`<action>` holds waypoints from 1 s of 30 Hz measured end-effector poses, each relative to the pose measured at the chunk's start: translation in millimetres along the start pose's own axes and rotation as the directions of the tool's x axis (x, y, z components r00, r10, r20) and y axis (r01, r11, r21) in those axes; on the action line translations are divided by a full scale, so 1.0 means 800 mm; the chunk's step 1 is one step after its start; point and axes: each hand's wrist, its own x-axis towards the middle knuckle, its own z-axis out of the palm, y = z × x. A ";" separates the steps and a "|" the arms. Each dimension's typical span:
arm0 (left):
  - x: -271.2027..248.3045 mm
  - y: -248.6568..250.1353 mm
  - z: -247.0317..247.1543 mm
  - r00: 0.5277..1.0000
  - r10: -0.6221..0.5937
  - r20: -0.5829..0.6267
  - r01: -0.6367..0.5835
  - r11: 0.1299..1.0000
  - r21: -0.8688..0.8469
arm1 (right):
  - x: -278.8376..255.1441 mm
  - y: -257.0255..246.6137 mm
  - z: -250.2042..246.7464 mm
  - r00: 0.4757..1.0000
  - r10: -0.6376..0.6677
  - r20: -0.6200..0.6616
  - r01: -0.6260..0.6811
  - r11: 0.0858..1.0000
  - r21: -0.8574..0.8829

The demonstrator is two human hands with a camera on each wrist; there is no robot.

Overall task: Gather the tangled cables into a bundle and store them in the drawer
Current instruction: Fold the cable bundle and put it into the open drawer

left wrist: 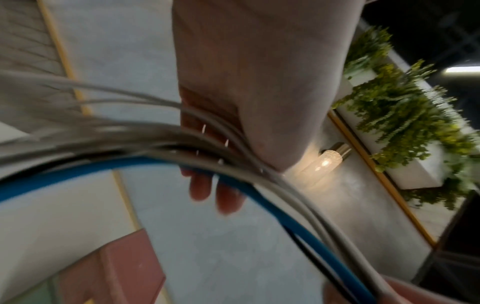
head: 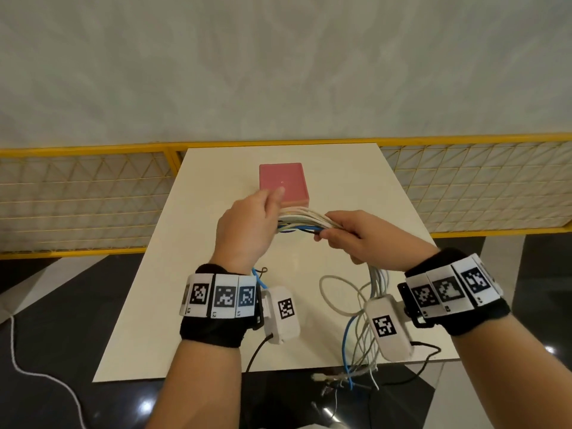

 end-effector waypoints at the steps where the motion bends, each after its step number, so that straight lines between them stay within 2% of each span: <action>1: -0.003 0.011 -0.004 0.998 0.070 0.004 -0.070 0.997 0.017 | 0.001 -0.007 -0.003 1.000 -0.027 0.010 0.028 0.998 -0.053; 3: -0.011 0.038 -0.005 0.957 0.285 -0.060 -0.284 0.958 0.020 | 0.006 -0.021 -0.004 0.997 -0.062 0.035 0.067 0.988 -0.138; 5: -0.017 0.059 -0.002 0.907 0.417 -0.062 -0.418 0.908 -0.016 | 0.013 -0.030 -0.004 0.998 -0.060 0.035 0.065 0.980 -0.188; 6: -0.019 0.063 0.000 0.904 0.428 -0.010 -0.428 0.901 -0.068 | 0.016 -0.031 -0.006 0.998 -0.047 0.029 0.052 0.981 -0.187; 8: -0.020 0.060 0.004 0.915 0.378 0.138 -0.365 0.924 -0.114 | 0.020 -0.028 -0.012 0.999 -0.019 0.039 0.024 0.988 -0.149; 10: -0.017 0.053 0.004 0.914 0.317 0.253 -0.273 0.942 -0.194 | 0.019 -0.025 -0.018 0.998 -0.020 0.065 0.023 0.999 -0.040; 12: -0.010 0.048 0.003 0.892 0.308 0.330 -0.222 0.936 -0.274 | 0.017 -0.022 -0.018 0.997 -0.046 0.054 0.041 0.995 0.090; 15: 0.000 0.049 -0.002 0.844 0.348 0.409 -0.253 0.929 -0.269 | 0.016 -0.015 -0.019 0.998 -0.023 -0.052 0.036 0.962 0.272; 17: 0.005 0.048 -0.005 0.831 0.362 0.422 -0.303 0.931 -0.203 | 0.015 -0.011 -0.021 0.996 0.011 -0.084 0.019 0.938 0.347; 20: 0.008 0.041 -0.010 0.826 0.397 0.400 -0.378 0.917 -0.130 | 0.012 -0.006 -0.023 0.996 0.033 -0.085 0.002 0.922 0.386; 22: 0.010 0.035 -0.015 0.839 0.421 0.345 -0.413 0.905 -0.099 | 0.008 0.000 -0.023 0.997 0.027 -0.072 0.005 0.909 0.416; 27: 0.018 0.020 -0.042 0.894 0.439 0.088 -0.414 0.885 -0.213 | -0.015 0.024 -0.012 1.000 -0.027 0.004 0.023 0.894 0.447; 30: 0.023 0.019 -0.056 0.911 0.406 -0.067 -0.410 0.882 -0.233 | -0.018 0.040 0.000 1.000 -0.008 -0.015 0.014 0.920 0.392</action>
